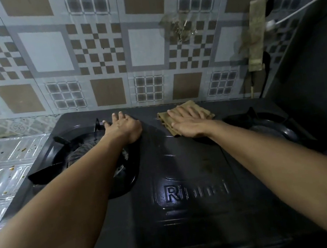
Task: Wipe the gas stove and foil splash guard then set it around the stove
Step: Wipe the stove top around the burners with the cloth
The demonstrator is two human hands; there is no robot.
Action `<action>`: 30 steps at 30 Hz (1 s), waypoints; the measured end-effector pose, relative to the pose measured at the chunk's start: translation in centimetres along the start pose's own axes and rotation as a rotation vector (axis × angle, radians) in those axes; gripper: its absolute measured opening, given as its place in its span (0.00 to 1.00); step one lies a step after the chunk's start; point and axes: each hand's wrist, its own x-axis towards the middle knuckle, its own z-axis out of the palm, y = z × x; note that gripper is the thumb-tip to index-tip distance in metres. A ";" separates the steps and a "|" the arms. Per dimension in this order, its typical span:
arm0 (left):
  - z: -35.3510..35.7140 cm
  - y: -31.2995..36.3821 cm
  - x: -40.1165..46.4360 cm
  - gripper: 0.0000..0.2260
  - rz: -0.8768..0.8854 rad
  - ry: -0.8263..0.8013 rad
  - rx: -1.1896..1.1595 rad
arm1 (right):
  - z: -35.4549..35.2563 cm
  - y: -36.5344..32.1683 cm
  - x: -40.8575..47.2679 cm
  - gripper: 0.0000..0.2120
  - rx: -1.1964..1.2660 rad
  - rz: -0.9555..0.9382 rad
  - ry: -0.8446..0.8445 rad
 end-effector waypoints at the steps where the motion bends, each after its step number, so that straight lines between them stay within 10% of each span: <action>1: 0.1 0.0 0.0 0.28 -0.003 -0.004 -0.002 | 0.9 -0.9 -1.5 0.26 -0.020 -0.051 -0.006; 30: 1.1 -1.2 1.5 0.26 0.020 0.031 -0.102 | 3.1 -3.0 -3.9 0.34 0.038 0.149 0.080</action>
